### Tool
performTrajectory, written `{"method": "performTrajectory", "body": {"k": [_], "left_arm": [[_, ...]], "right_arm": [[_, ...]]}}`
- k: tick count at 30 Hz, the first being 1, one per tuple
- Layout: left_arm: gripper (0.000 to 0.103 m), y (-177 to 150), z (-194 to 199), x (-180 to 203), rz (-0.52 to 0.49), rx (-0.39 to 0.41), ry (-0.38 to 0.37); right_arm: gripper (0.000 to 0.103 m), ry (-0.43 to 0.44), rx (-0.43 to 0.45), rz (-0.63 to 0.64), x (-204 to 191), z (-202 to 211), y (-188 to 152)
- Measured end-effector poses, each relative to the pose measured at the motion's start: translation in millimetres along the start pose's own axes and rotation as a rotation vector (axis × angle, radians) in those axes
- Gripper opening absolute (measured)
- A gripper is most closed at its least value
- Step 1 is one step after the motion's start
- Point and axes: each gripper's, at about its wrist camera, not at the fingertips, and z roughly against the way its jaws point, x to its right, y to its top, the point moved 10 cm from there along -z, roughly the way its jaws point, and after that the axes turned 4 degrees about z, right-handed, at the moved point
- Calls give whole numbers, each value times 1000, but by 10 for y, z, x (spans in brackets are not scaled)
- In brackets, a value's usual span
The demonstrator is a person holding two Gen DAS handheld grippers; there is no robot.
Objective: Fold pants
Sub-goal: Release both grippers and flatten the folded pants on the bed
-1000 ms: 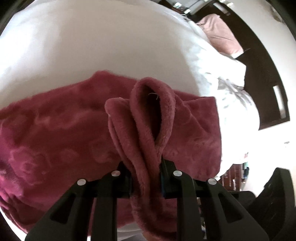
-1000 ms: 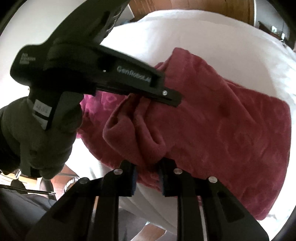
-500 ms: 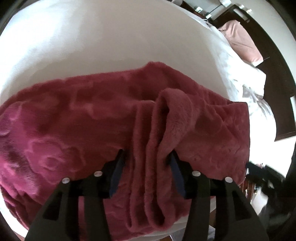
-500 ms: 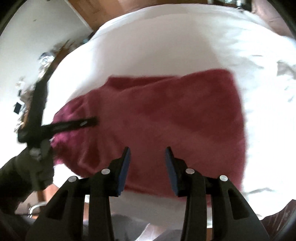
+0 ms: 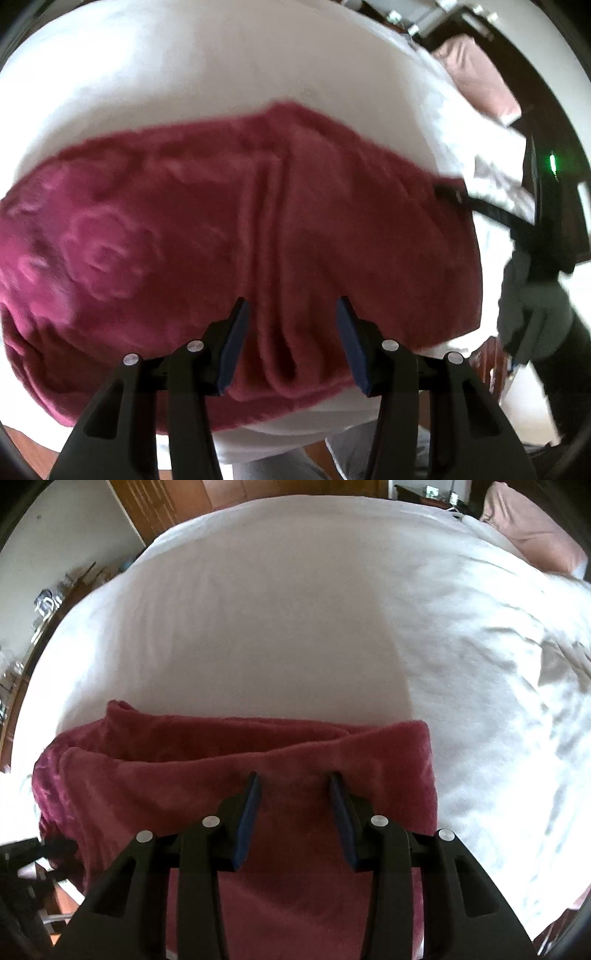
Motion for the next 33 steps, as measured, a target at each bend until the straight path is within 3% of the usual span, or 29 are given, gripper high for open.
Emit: {"method": "performTrajectory", "body": {"k": [3,7,11,15,18,23,27,33], "left_arm": [[49,-247,-295,-6,-35,-69,103],[51,-451,-480,-115,-59,-79,175],[51,-494,-488,-115,-55,-72,212],[50,-478,-402,-64,12,-66,216],[50,-355,-147,-4,40,-3,212],[50,58,80,314,-12,109,210],[50,473,-7,514,5,160,177],[50,855,-361,305,103,154,217]], "right_arm": [[40,-14,-11,8,29,-132,54],[40,-22,-28,15,9,-263,67],[40,-23,-38,43,-28,-345,77],[40,38,-20,40,30,-138,83],[40,73,7,49,108,92,12],[40,109,7,80,175,332,-267],[40,117,-17,106,174,369,-531],[40,98,-74,152,175,277,-951]]}}
